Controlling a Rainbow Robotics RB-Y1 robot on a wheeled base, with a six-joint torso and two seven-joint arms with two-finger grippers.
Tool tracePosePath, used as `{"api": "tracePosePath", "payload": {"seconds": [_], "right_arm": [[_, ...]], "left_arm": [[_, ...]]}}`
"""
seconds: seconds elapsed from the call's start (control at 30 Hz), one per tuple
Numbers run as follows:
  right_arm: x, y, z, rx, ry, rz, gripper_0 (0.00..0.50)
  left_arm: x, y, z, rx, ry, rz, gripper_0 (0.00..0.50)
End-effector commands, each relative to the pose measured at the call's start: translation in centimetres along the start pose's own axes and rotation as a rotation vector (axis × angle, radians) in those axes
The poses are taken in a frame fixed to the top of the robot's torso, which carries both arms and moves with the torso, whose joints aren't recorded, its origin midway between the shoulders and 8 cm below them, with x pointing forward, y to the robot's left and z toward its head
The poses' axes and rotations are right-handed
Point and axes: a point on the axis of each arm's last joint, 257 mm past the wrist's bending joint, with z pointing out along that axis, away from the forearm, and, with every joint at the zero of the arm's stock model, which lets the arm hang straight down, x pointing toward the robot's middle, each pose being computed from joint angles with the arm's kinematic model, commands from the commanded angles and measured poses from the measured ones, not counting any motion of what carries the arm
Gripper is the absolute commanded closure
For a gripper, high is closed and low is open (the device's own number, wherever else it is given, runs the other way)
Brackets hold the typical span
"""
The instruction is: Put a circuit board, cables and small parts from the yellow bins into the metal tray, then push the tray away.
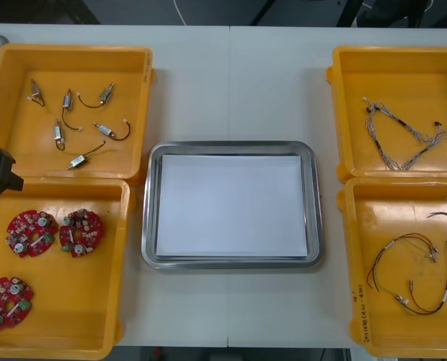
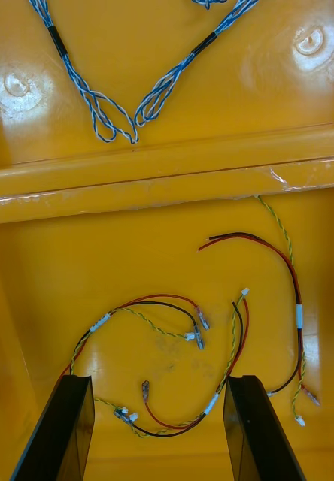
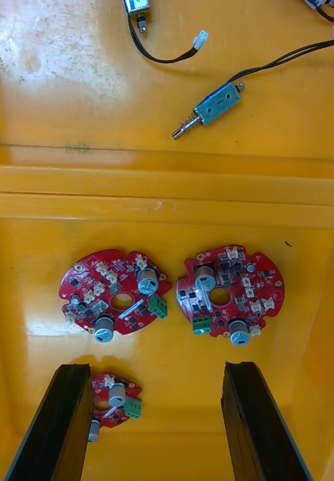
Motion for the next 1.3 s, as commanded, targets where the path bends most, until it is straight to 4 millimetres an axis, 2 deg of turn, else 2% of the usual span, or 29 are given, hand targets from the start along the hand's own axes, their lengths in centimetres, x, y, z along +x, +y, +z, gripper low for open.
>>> {"api": "tracePosePath", "payload": {"seconds": [0.03,1.3], "right_arm": [[0.22,-1.0,-0.38,0.039,0.008,0.008,0.0],[0.22,-1.0,-0.38,0.039,0.008,0.008,0.0]], "left_arm": [[-0.29,1.19,-1.2,-0.033,-0.023,0.059,0.0],[-0.29,1.19,-1.2,-0.033,-0.023,0.059,0.0]]}}
